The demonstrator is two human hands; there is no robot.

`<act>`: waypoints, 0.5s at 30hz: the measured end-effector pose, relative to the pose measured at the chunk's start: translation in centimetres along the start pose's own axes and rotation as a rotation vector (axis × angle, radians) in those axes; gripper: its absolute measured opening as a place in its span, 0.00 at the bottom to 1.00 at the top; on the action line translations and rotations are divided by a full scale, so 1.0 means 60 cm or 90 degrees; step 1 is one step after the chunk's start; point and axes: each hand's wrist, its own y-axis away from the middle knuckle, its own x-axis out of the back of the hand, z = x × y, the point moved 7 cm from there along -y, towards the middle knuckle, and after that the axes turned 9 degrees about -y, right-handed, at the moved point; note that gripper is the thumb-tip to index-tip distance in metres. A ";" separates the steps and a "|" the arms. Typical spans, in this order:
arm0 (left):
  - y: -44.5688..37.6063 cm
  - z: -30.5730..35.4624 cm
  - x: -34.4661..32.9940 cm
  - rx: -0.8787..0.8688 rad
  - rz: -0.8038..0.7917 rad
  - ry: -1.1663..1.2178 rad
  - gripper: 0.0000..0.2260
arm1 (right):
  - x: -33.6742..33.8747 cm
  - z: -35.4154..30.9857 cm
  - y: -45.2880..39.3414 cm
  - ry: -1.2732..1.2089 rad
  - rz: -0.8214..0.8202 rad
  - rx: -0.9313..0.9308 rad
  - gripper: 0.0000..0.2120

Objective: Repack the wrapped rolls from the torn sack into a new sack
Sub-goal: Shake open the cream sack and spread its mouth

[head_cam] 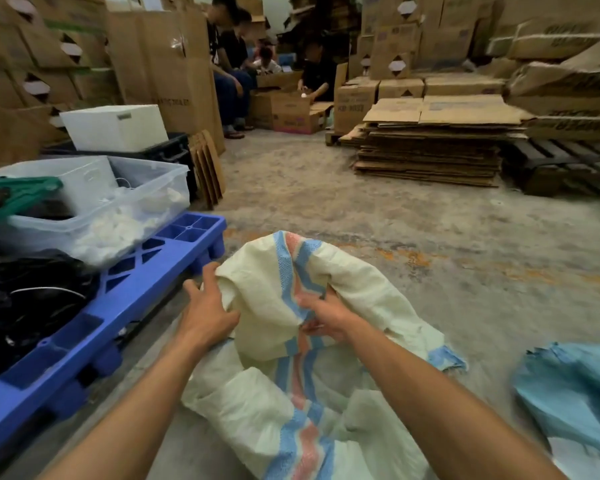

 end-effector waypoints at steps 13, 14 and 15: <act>0.038 0.063 -0.292 -0.205 -0.368 -0.060 0.09 | 0.012 0.172 0.007 0.590 -0.134 0.064 0.10; 0.028 0.060 -0.307 -0.175 -0.339 -0.053 0.11 | 0.013 0.183 0.014 0.685 -0.184 0.036 0.16; 0.017 0.057 -0.318 -0.146 -0.312 -0.033 0.14 | 0.016 0.191 0.023 0.761 -0.221 0.013 0.23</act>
